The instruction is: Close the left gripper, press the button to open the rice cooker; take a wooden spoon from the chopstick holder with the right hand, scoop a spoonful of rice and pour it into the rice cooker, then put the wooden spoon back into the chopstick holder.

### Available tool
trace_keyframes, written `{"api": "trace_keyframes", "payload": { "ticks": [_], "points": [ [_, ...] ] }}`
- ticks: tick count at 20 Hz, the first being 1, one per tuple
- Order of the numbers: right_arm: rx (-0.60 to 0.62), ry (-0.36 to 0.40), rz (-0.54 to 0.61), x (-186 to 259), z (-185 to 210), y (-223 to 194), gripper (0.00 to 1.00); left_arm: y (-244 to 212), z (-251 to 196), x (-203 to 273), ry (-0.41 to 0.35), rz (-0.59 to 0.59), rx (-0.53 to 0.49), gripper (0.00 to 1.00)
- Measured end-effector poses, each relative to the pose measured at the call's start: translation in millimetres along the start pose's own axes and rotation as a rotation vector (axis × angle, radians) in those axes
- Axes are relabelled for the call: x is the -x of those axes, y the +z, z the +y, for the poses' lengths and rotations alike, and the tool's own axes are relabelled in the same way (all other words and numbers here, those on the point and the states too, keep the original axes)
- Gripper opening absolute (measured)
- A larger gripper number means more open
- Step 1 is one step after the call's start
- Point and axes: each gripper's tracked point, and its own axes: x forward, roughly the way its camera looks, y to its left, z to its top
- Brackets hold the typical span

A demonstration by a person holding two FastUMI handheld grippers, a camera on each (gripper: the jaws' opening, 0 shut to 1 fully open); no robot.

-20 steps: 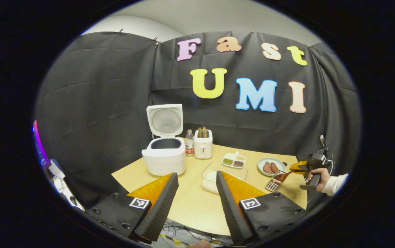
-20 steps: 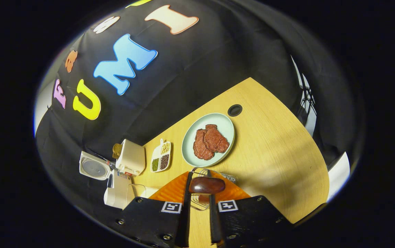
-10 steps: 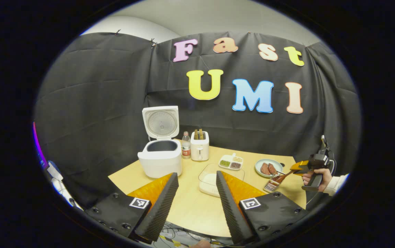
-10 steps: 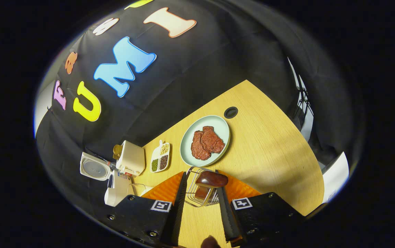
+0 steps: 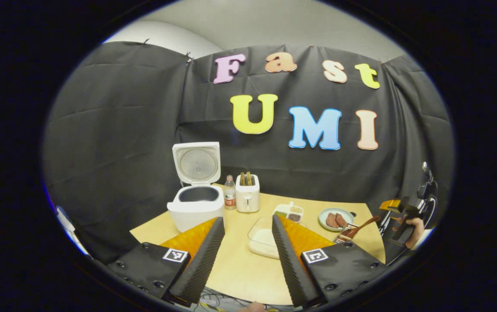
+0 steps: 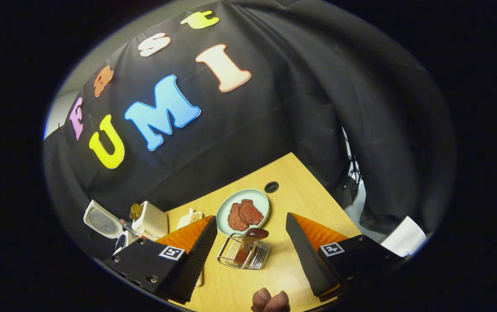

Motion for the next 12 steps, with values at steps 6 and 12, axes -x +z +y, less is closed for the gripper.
{"api": "trace_keyframes", "payload": {
  "ticks": [6,12],
  "points": [
    [0.159,-0.007,-0.100,57,65,10,0.97,12,27,-47,-0.114,-0.034,0.033,0.81],
    [0.300,-0.048,-0.238,100,161,4,0.98,41,95,-110,-0.191,-0.062,0.091,0.81]
  ]
}}
